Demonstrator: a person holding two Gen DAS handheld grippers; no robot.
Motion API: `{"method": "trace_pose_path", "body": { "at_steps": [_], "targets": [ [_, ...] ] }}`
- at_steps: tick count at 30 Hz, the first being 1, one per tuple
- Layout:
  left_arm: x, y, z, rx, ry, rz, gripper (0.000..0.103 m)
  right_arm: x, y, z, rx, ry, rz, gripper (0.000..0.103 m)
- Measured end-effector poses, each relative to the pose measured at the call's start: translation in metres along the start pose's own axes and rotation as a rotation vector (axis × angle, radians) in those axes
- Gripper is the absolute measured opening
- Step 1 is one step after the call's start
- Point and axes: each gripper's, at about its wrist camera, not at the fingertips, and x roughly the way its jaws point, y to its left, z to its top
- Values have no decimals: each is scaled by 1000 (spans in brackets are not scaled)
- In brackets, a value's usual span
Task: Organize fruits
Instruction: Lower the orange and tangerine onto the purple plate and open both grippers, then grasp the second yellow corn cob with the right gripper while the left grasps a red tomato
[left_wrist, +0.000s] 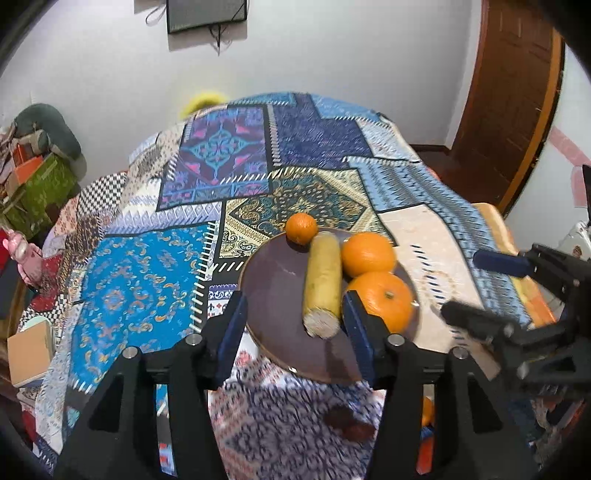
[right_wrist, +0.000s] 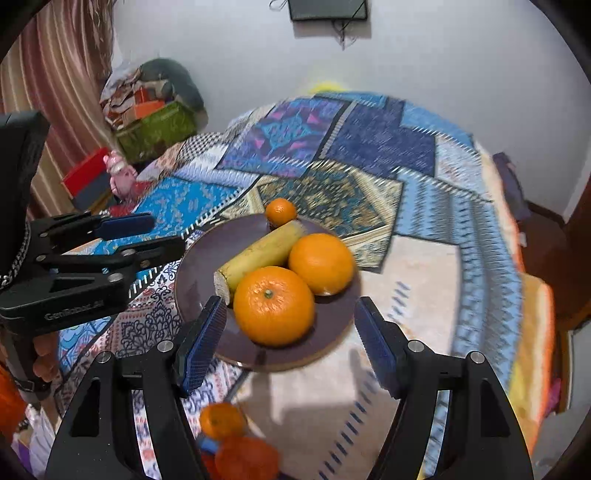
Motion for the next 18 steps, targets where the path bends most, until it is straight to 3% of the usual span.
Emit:
{"method": "trace_pose_path", "body": {
  "at_steps": [9, 18],
  "targets": [
    [-54, -27, -31, 7, -16, -35, 61, -55, -21, -35, 25, -36, -93, 69],
    [-67, -51, -69, -23, 29, -63, 64, -79, -48, -89, 92, 9, -143, 69]
  ]
}}
